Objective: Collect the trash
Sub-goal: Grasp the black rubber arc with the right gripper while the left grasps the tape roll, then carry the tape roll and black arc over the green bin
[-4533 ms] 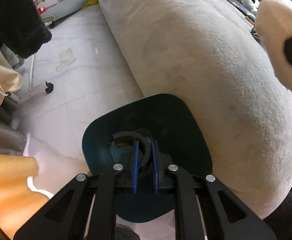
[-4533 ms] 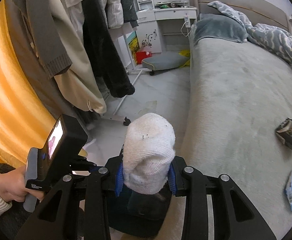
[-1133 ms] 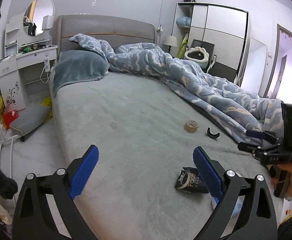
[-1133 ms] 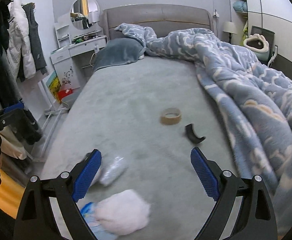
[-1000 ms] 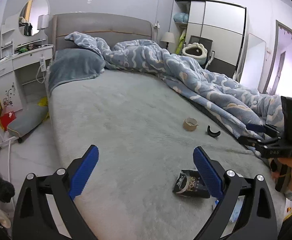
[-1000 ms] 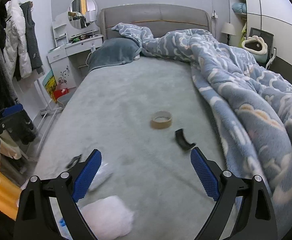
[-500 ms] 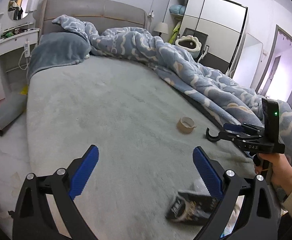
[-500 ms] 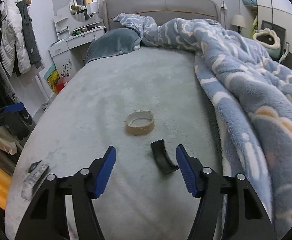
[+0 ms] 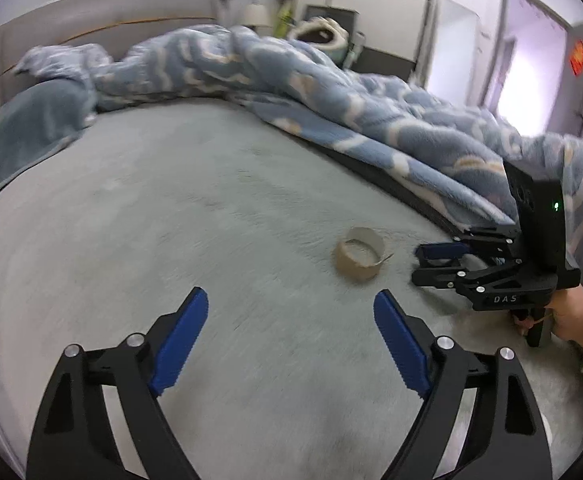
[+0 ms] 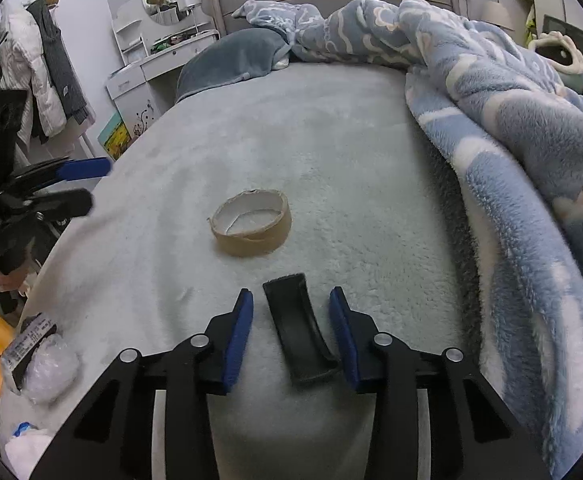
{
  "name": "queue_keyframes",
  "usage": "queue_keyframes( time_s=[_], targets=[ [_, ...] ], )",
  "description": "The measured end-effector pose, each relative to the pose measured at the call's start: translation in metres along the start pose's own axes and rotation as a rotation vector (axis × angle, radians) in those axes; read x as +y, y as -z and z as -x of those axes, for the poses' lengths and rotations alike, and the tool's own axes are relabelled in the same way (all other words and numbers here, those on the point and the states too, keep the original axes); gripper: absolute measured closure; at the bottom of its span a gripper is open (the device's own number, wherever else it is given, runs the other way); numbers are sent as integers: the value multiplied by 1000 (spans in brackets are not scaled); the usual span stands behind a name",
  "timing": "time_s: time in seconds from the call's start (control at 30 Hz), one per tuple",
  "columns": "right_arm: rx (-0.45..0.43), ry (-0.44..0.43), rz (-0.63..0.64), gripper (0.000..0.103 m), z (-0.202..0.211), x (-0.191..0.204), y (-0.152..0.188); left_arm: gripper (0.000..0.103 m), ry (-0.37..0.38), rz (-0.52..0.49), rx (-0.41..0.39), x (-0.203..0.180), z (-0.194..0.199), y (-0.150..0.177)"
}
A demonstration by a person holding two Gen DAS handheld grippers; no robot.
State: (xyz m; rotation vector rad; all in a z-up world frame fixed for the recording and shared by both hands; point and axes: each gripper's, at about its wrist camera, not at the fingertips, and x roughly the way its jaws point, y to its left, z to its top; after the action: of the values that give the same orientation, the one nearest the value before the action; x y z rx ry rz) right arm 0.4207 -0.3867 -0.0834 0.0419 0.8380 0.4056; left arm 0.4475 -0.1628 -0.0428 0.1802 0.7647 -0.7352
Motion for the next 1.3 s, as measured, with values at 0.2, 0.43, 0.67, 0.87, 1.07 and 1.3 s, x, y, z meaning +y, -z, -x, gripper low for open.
queue_keyframes(
  time_s=[0.2,0.43,0.67,0.87,1.07,1.3],
  targets=[
    [10,1,4,76,-1,0,0,17,75,-102,73,-26,-45,-21],
    [-30,-43,-60,82,12,-13,1,17,100,-141,128,-47,-80,-31],
    [-85,-38,-127,84,27,-29,-1,29,48,-193,180,-63,-103,-40],
    [-94,-57,-180,86,28,-38,-2,55,39,-176,226,-62,-120,-40],
    [-90,-67,-169,87,27,-31,-6,57,33,-102,183,-55,-92,-38],
    [-100,-66,-141,87,50,-6,-11,57,-65,5,110,-53,-20,-19]
  ],
)
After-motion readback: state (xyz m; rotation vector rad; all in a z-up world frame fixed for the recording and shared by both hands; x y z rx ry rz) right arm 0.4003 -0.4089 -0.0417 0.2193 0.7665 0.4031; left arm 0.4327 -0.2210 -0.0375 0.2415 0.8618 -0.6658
